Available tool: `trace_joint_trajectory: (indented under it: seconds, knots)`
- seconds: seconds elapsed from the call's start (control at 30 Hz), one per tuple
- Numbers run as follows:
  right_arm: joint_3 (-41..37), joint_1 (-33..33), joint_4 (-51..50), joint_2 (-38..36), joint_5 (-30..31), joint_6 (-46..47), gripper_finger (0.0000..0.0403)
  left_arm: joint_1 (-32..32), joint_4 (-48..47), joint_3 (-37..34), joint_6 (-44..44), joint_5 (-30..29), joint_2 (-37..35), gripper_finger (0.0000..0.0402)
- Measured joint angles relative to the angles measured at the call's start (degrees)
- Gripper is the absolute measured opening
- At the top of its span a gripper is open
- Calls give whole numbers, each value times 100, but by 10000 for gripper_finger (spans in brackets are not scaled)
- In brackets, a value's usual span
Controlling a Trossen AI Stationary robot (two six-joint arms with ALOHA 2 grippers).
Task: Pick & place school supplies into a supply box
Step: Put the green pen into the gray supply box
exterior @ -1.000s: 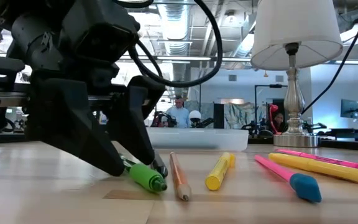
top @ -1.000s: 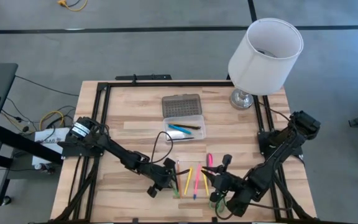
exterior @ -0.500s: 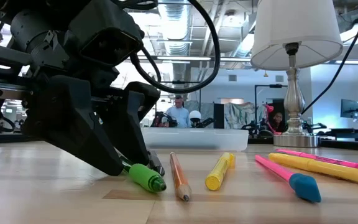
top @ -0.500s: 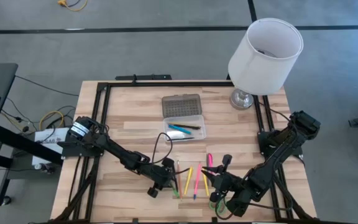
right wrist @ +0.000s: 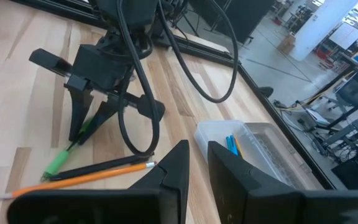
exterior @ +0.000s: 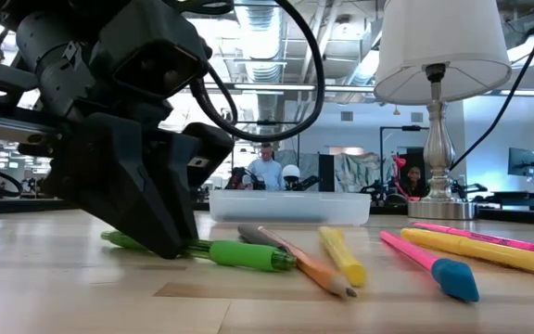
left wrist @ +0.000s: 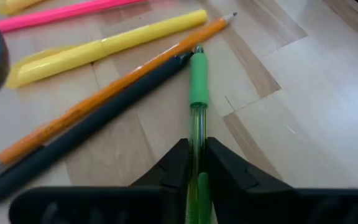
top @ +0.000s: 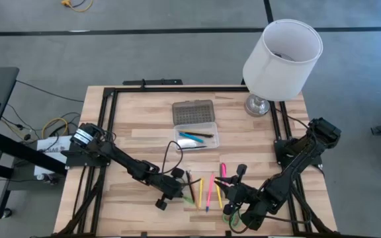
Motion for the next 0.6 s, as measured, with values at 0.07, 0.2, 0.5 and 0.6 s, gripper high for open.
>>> trace_joint_trajectory:
  seconds: [0.07, 0.2, 0.5, 0.6]
  knots:
    - [0, 0, -1, 0, 0, 0, 54, -23, -106, 10, -129, -9, -6, 36]
    - [0, 0, 1, 0, -11, 0, 54, -97, -262, 22, -418, -2, -17, 39]
    - [0, 0, -1, 0, -46, 0, 54, -294, -883, 26, -1391, -32, -238, 45]
    - [0, 0, -3, 0, -48, 0, 54, -414, -1281, 28, -1748, -112, -372, 45]
